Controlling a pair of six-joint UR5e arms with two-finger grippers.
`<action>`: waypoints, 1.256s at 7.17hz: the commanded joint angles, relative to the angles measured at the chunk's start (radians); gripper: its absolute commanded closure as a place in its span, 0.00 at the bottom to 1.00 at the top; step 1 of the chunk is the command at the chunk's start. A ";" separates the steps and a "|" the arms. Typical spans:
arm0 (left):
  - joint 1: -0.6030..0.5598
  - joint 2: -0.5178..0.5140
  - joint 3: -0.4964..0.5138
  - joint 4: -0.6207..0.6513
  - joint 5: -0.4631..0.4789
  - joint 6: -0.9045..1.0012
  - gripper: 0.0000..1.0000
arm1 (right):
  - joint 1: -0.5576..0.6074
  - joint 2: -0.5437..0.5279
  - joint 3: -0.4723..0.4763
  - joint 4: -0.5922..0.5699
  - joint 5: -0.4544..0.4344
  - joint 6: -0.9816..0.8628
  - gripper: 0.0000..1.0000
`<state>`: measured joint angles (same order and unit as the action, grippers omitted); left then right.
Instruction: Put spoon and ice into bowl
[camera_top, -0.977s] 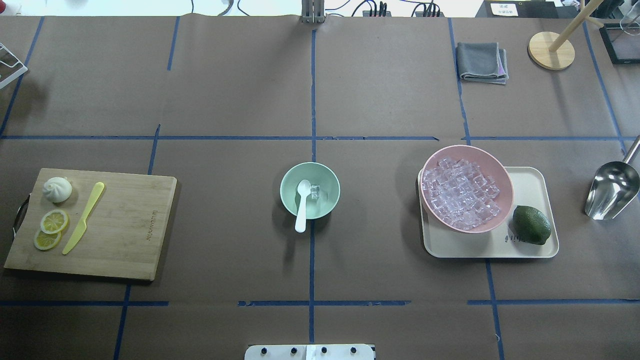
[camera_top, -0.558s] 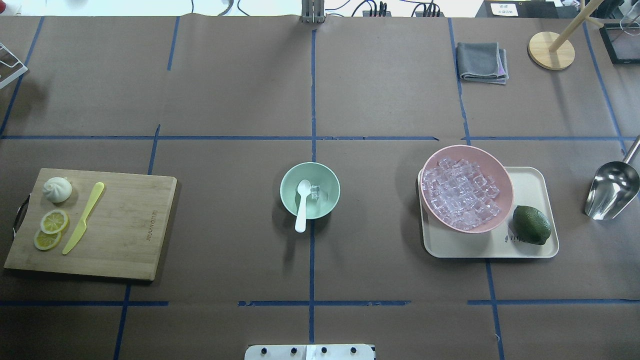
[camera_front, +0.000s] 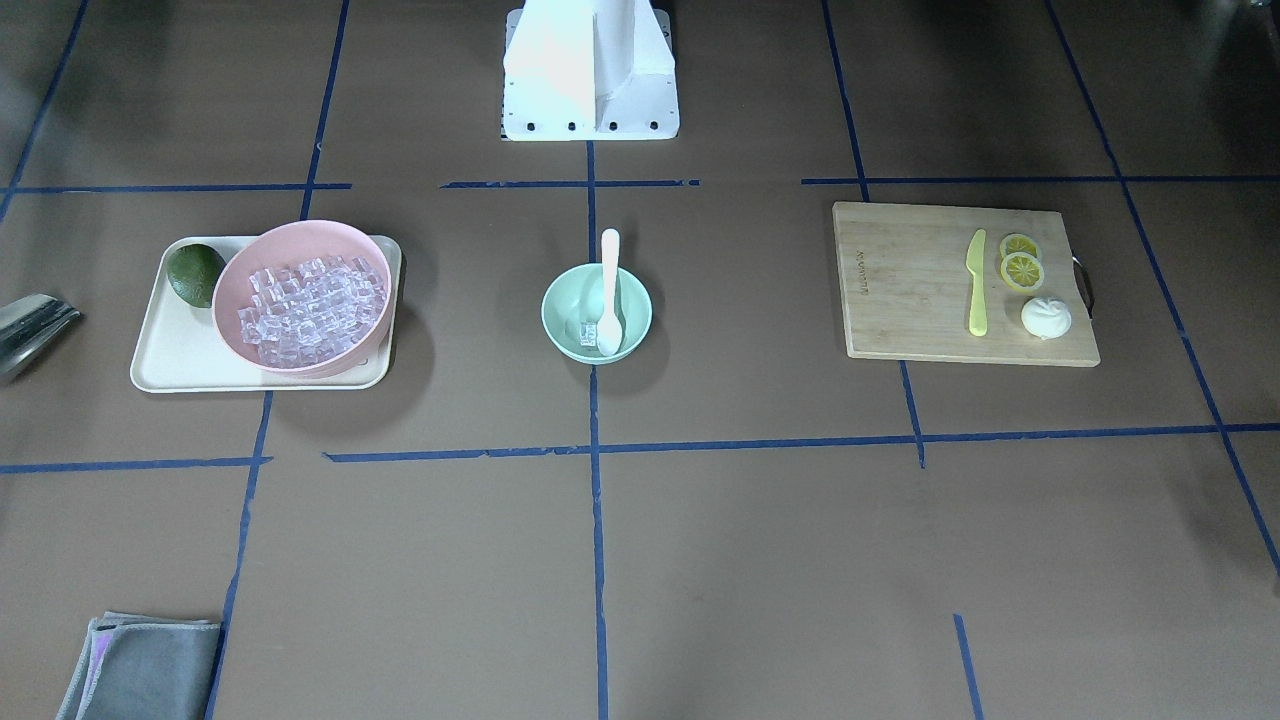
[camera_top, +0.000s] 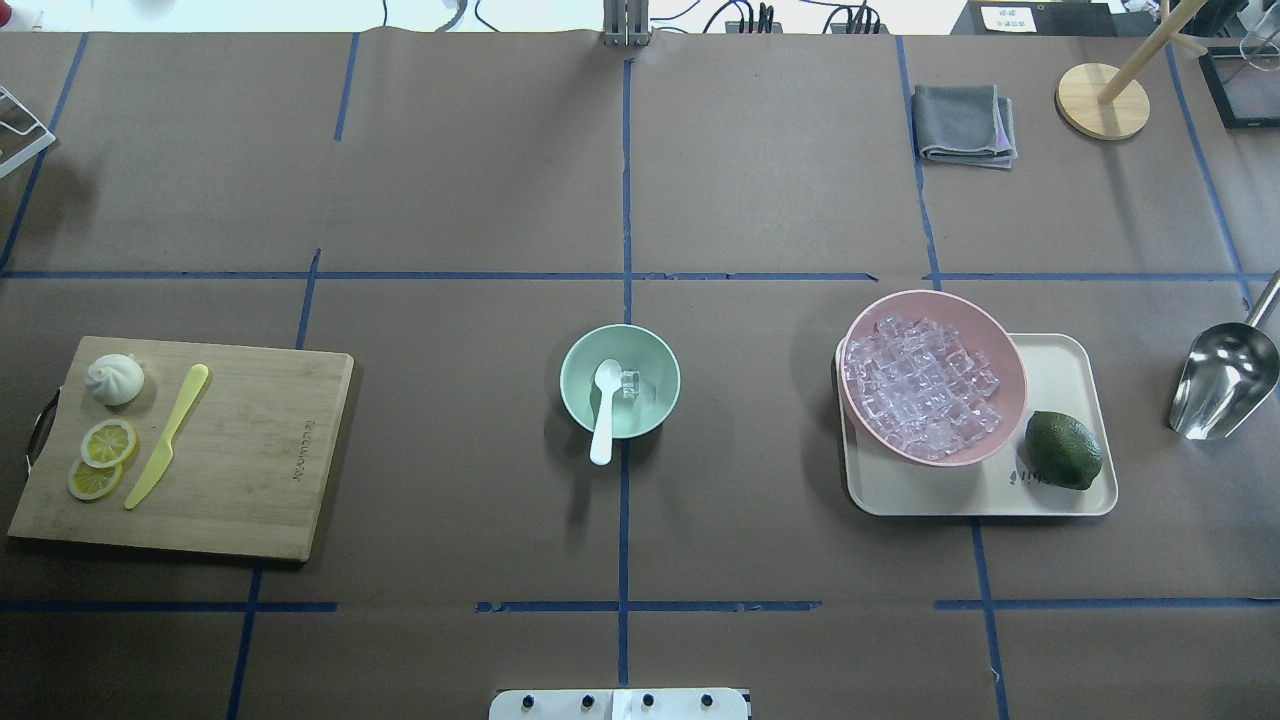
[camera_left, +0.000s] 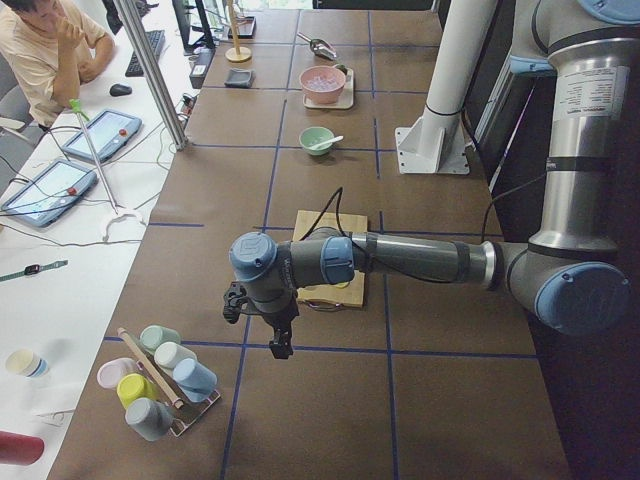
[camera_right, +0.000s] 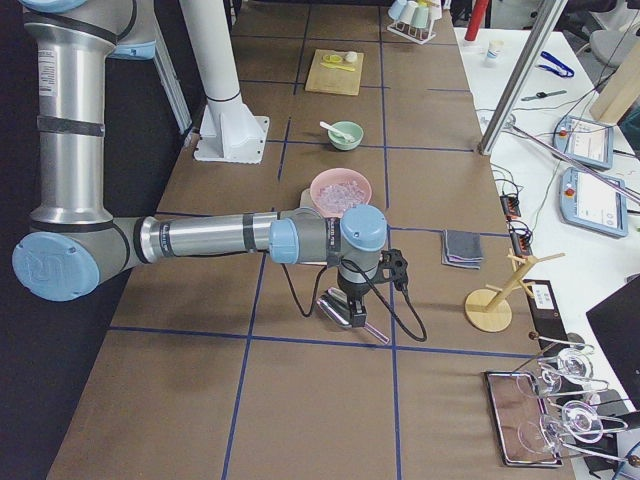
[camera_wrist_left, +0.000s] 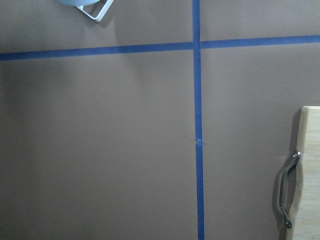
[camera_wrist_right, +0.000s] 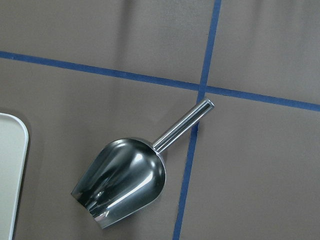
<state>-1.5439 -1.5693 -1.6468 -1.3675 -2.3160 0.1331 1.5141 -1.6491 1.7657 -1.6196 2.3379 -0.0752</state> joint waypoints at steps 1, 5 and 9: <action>0.001 -0.001 0.012 -0.050 0.001 -0.003 0.00 | 0.000 0.002 0.001 0.001 0.001 0.000 0.00; 0.002 -0.028 0.001 -0.047 0.001 0.005 0.00 | 0.000 0.005 -0.009 -0.002 0.005 0.002 0.00; 0.008 -0.020 0.007 -0.047 0.009 0.000 0.00 | 0.000 0.005 -0.014 -0.006 0.017 0.003 0.00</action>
<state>-1.5382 -1.5909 -1.6395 -1.4143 -2.3081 0.1351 1.5140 -1.6444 1.7545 -1.6267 2.3536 -0.0722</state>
